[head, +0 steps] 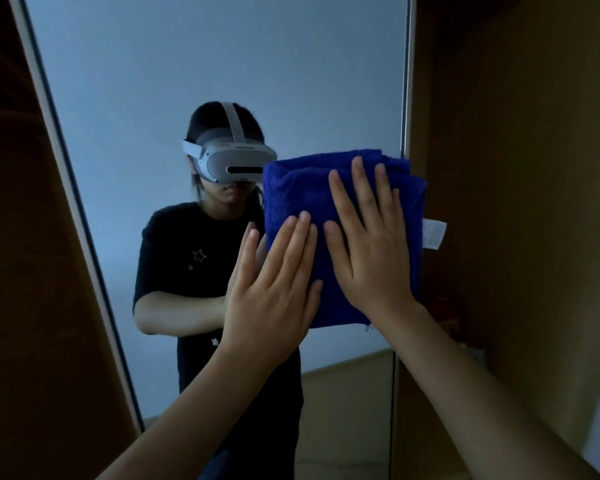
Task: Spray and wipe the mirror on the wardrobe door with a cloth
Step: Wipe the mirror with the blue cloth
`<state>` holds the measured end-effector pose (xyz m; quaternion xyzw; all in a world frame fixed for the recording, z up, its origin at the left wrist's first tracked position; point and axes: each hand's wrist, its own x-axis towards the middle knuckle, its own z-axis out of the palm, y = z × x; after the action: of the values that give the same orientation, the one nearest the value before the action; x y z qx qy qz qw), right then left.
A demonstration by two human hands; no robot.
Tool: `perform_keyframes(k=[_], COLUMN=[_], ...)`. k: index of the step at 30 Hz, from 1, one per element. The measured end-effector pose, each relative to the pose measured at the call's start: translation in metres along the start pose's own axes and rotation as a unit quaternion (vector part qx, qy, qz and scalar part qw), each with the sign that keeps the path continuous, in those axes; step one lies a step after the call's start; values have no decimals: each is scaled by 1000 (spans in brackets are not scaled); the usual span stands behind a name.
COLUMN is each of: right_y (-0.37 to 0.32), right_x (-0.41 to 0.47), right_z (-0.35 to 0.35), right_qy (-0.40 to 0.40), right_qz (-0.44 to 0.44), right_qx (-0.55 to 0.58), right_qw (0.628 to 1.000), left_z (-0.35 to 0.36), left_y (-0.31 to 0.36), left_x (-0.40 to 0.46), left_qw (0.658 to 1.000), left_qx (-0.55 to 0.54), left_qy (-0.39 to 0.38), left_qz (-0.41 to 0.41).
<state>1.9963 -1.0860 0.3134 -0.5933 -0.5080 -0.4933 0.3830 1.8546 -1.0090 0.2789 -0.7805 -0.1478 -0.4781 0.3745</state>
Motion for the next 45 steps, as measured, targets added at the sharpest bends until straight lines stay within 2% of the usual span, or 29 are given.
perform_keyframes(k=[4,8,14,20,30,37,41,45], right_y=[-5,-8,-8,-13,-26,-41,-47,-47], right_x=[-21,-19,20,25,-75,-149,-124,-41], right_z=[6,6,0,2,24,39,32,19], right_qy=[-11,-17,-12,16,-4,-44,-50,-16], right_qz=[9,19,-23,14,31,24,38,26], right_qx=[-32,-50,-57,-73,-55,-61,-46,-51], right_qw=[999,998,998,997,998,997,997,998], left_z=[-1,-8,-10,-7,14,29,17,-4], left_y=[12,15,-11,-17,14,40,26,-11], left_x=[-19,0,46,50,-37,-108,-87,-20], left_qw=[1000,999,999,997,998,1000,998,995], left_qx=[2,-33,-20,5,4,24,54,83], left_qy=[-22,13,45,76,55,6,9,54], left_qz=[-4,-6,-20,-33,-12,-18,-7,-18])
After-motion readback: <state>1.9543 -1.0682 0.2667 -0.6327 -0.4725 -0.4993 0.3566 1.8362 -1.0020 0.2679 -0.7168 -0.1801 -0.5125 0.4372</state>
